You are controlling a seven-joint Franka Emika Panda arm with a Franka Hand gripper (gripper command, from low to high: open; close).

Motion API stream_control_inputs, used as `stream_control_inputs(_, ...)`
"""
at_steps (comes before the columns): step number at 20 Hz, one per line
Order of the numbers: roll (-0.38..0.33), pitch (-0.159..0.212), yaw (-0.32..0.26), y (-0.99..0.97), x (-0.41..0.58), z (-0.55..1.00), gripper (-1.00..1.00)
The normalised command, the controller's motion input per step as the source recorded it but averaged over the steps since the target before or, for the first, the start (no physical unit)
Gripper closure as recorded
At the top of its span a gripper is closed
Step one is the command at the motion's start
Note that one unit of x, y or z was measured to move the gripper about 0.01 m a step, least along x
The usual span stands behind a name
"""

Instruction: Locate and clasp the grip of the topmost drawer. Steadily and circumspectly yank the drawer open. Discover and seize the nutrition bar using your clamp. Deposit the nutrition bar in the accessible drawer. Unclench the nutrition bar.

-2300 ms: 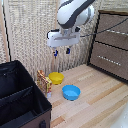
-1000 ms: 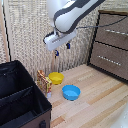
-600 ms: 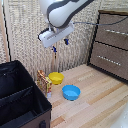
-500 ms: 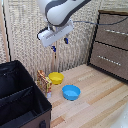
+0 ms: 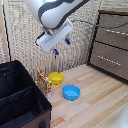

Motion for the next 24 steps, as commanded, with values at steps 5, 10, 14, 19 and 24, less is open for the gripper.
stream_control_inputs(5,-0.315,-0.02,0.162,0.0,0.078,0.04,-1.0)
stream_control_inputs(10,-0.229,-0.075,0.202,-0.03,0.03,0.12,-1.0)
stream_control_inputs(14,-0.267,-0.027,0.181,-0.09,0.021,0.01,-1.0)
stream_control_inputs(19,-0.277,-0.001,0.189,-0.09,0.009,0.0,-1.0)
stream_control_inputs(24,-0.28,-0.006,0.108,-0.2,0.183,0.0,-1.0)
